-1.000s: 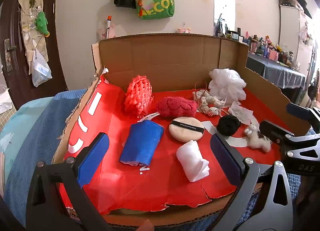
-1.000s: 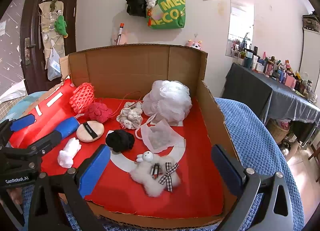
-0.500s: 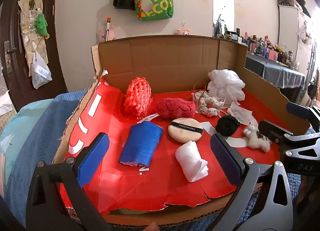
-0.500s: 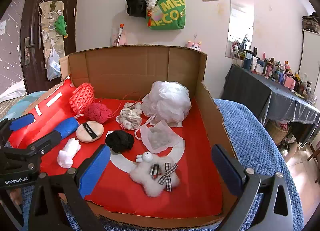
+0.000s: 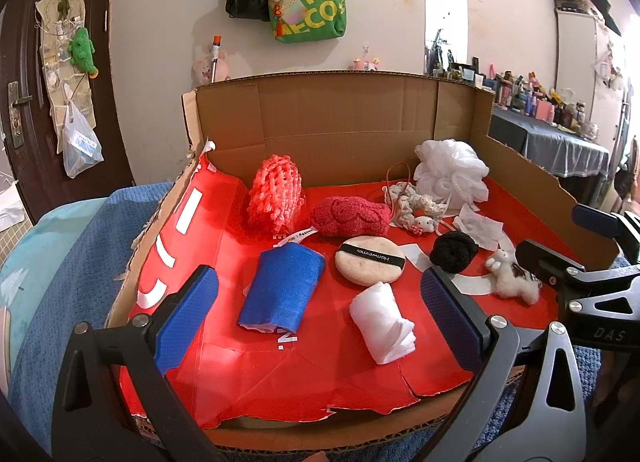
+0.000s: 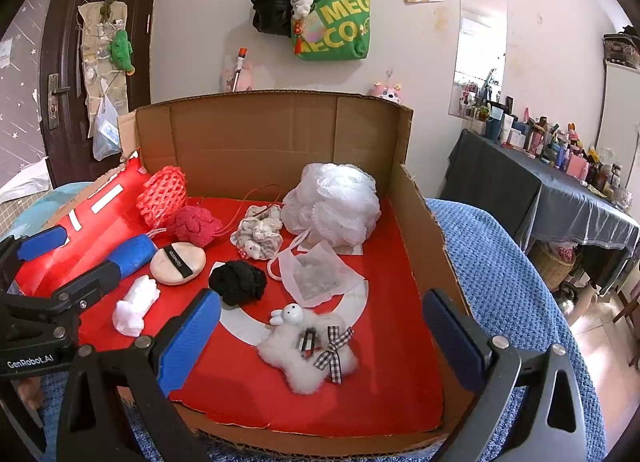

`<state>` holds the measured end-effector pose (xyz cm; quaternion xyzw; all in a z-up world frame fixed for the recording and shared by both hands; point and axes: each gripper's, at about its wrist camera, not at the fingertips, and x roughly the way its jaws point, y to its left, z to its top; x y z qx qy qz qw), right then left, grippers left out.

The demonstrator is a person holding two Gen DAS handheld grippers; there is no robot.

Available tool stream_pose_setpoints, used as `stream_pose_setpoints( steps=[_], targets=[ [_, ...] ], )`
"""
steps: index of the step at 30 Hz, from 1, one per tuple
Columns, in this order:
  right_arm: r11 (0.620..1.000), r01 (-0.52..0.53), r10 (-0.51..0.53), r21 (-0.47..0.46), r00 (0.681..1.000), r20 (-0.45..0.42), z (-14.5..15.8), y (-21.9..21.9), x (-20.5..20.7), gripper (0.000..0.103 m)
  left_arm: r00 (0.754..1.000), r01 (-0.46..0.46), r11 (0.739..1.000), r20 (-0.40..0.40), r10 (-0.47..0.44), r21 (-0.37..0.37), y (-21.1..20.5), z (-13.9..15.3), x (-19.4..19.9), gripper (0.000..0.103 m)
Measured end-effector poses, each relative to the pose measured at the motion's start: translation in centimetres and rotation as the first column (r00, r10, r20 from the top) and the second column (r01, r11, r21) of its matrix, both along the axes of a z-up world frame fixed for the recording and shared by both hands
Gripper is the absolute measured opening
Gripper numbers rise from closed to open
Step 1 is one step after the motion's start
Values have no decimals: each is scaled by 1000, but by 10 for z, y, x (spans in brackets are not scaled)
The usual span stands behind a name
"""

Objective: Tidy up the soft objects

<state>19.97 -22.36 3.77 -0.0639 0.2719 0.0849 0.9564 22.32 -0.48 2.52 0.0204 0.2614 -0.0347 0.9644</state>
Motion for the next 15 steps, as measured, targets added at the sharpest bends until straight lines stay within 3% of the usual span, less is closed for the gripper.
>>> stream_pose_setpoints(
  steps=[15],
  targets=[
    [1000,0,0,-1,1000,2,0,-2,2,103,1000,-2,1000,1,2,0,0,0,0,103]
  ],
)
